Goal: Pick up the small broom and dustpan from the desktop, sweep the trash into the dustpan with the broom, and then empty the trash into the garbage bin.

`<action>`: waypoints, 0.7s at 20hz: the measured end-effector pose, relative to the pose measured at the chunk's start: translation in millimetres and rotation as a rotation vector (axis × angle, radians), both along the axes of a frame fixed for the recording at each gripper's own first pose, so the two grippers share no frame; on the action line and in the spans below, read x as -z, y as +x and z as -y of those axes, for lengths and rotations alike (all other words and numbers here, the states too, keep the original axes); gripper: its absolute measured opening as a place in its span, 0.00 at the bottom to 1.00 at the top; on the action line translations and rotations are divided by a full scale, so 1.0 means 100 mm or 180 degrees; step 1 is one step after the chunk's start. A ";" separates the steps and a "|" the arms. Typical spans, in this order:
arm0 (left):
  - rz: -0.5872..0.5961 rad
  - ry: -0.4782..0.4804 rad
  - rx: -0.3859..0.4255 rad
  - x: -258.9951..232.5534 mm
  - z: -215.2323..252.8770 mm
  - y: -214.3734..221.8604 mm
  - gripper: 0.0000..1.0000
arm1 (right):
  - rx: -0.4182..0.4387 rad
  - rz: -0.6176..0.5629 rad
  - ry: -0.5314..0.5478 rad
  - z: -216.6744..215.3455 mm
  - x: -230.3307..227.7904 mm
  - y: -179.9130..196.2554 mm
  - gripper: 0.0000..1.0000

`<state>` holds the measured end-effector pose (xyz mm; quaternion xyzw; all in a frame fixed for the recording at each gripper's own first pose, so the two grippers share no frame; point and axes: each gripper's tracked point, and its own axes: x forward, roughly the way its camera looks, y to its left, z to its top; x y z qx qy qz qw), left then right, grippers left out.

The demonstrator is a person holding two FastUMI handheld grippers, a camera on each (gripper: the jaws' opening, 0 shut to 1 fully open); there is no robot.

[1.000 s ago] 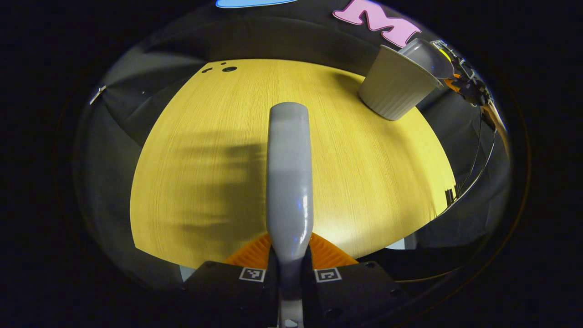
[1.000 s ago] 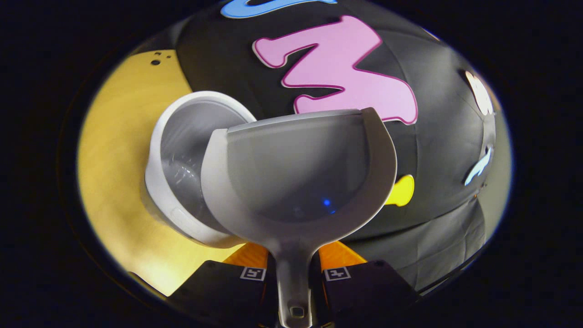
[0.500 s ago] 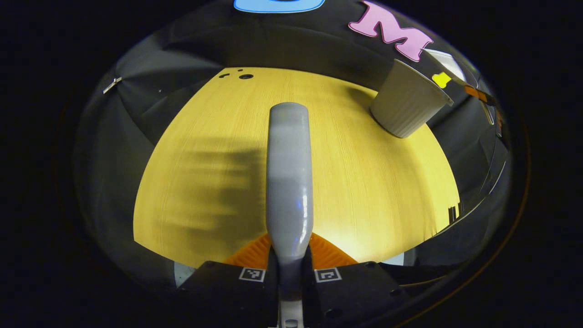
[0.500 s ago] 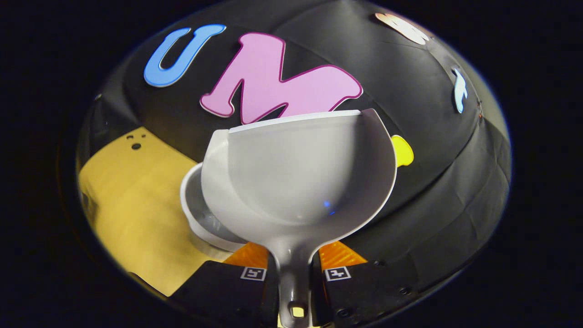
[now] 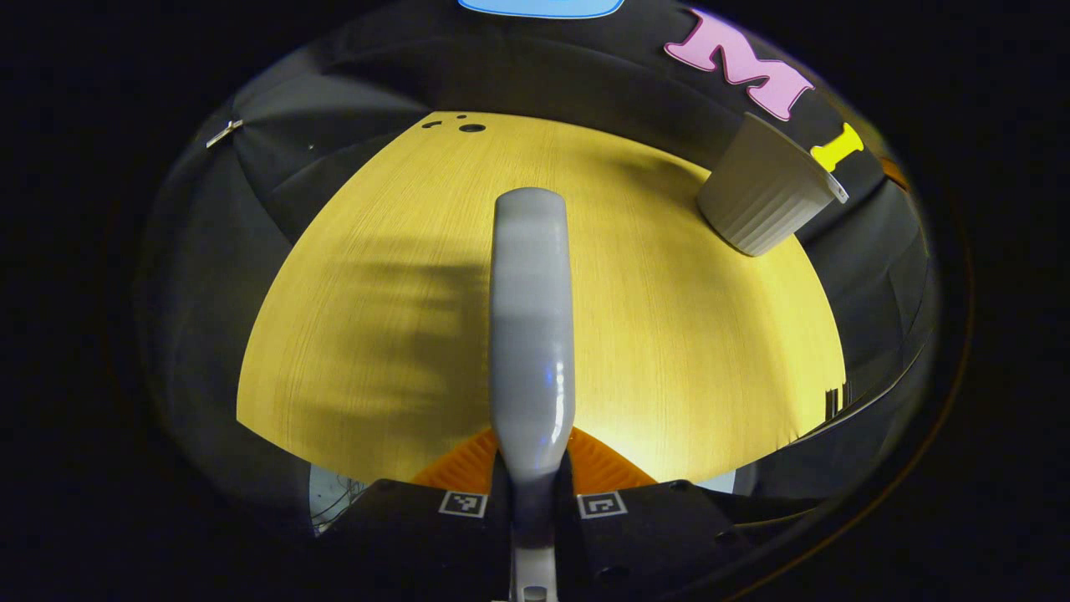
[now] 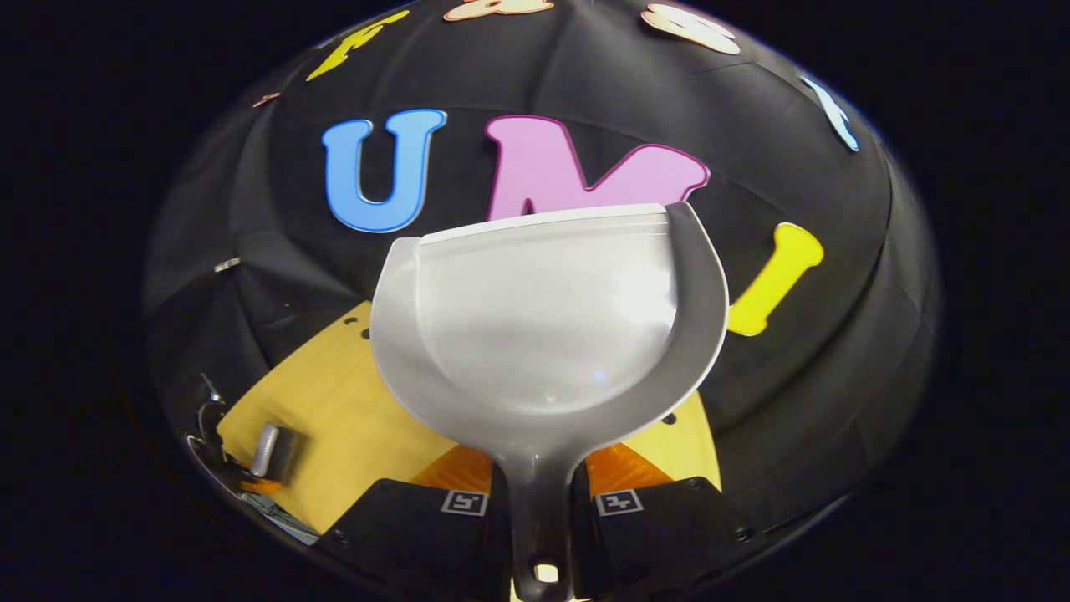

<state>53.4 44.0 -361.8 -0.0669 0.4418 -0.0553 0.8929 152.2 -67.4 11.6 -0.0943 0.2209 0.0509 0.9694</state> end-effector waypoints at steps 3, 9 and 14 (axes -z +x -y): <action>-0.0019 -0.0018 -0.0071 0.04 -0.02 0.00 0.25 | -0.0253 -0.0222 0.0108 0.18 0.13 0.15 0.31; -0.0069 0.0041 -0.0066 0.11 -0.05 0.00 0.25 | -0.0358 -0.1152 0.0381 0.37 1.06 0.26 0.31; -0.0209 0.0125 0.0001 0.20 -0.07 0.05 0.25 | -0.0315 -0.1741 0.0441 0.74 1.61 0.22 0.32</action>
